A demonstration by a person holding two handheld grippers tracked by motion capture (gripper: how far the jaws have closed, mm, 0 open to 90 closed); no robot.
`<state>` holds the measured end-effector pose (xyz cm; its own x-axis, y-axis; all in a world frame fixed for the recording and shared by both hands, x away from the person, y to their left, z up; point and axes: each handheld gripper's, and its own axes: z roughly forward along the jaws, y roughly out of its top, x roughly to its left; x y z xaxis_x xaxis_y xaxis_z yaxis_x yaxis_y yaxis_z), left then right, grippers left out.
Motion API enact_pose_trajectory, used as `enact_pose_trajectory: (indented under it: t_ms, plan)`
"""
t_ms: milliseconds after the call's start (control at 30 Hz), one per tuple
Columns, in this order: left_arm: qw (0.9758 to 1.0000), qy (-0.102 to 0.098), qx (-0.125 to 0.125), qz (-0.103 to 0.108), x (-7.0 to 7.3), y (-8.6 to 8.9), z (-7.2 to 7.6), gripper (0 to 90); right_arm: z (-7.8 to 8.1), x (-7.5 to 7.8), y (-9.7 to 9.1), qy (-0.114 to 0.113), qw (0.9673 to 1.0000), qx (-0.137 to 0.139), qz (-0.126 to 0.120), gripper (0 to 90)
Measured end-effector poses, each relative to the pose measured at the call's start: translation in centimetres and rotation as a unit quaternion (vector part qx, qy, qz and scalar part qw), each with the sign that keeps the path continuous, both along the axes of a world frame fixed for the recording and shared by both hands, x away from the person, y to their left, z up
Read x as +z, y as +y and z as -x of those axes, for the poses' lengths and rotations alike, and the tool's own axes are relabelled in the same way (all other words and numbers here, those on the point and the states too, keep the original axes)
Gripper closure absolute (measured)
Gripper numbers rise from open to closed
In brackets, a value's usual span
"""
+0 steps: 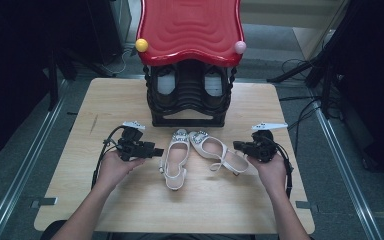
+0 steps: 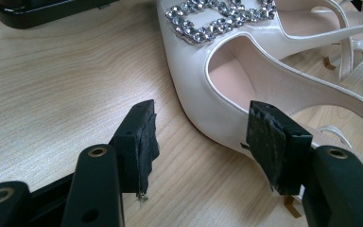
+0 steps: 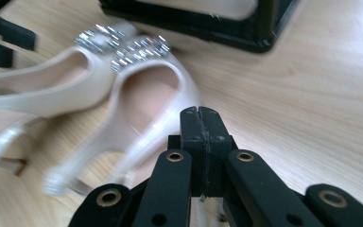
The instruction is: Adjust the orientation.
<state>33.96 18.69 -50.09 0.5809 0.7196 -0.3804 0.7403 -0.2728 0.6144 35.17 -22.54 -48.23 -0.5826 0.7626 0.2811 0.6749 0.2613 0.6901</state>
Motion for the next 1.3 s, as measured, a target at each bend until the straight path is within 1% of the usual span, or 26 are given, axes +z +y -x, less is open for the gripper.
enact_pose_trajectory:
  t_ms: [100,200,300,400,467,633,700,733,833,900,1000,1133,1200,1300]
  plan:
    - [1.0000,-0.001,0.000,0.000,0.0,0.0,0.0,43.3,-0.6,-0.9,-0.6,0.019,0.9998,0.000,-0.002,90.0]
    - [1.0000,0.000,-0.002,-0.003,0.0,-0.1,0.0,43.2,-0.7,-1.1,-0.6,0.024,0.9997,-0.001,-0.002,90.0]
    - [1.0000,0.000,-0.004,-0.004,-0.1,0.0,0.0,43.3,-0.8,-1.2,-0.7,0.024,0.9997,-0.003,-0.002,90.0]
    - [1.0000,-0.001,-0.003,-0.004,-0.1,0.0,0.0,43.3,-0.9,-1.4,-0.7,0.019,0.9998,-0.008,0.008,90.0]
    - [1.0000,-0.001,-0.003,-0.004,-0.1,0.0,0.0,43.3,-1.0,-1.4,-0.8,0.022,0.9997,-0.009,0.008,90.0]
    - [1.0000,0.000,-0.005,-0.006,-0.1,-0.1,0.0,43.3,-1.1,-1.6,-0.7,0.018,0.9996,-0.008,0.021,90.0]
    - [1.0000,0.000,-0.005,-0.006,-0.2,-0.2,0.0,43.3,-1.1,-1.7,-0.6,0.019,0.9995,-0.009,0.022,90.0]
    - [1.0000,0.000,-0.004,-0.006,-0.2,-0.1,0.0,43.3,-1.2,-1.7,-0.6,0.018,0.9995,-0.010,0.025,90.0]
    - [1.0000,0.001,-0.004,-0.005,-0.1,0.0,0.0,43.3,-1.3,-1.5,-0.8,0.006,0.9987,-0.023,0.045,90.0]
    - [1.0000,0.001,-0.003,-0.004,-0.1,0.0,-0.1,43.3,-1.4,-1.7,-1.0,0.016,0.9983,-0.022,0.052,90.0]
    - [1.0000,0.001,-0.004,-0.005,-0.1,-0.1,-0.1,43.3,-1.4,-2.4,-0.8,0.038,0.9980,-0.006,0.050,90.0]
    - [1.0000,0.001,-0.003,-0.004,-0.1,0.0,-0.1,43.3,-1.1,-2.4,-0.3,0.044,0.9980,0.006,0.044,90.0]
    - [1.0000,0.001,-0.003,-0.005,-0.2,0.0,-0.1,43.3,-0.8,-2.4,-0.1,0.046,0.9977,0.010,0.049,90.0]
    - [1.0000,0.001,-0.002,-0.005,-0.2,-0.1,-0.1,43.3,-0.4,-2.7,0.5,0.053,0.9972,0.023,0.047,90.0]
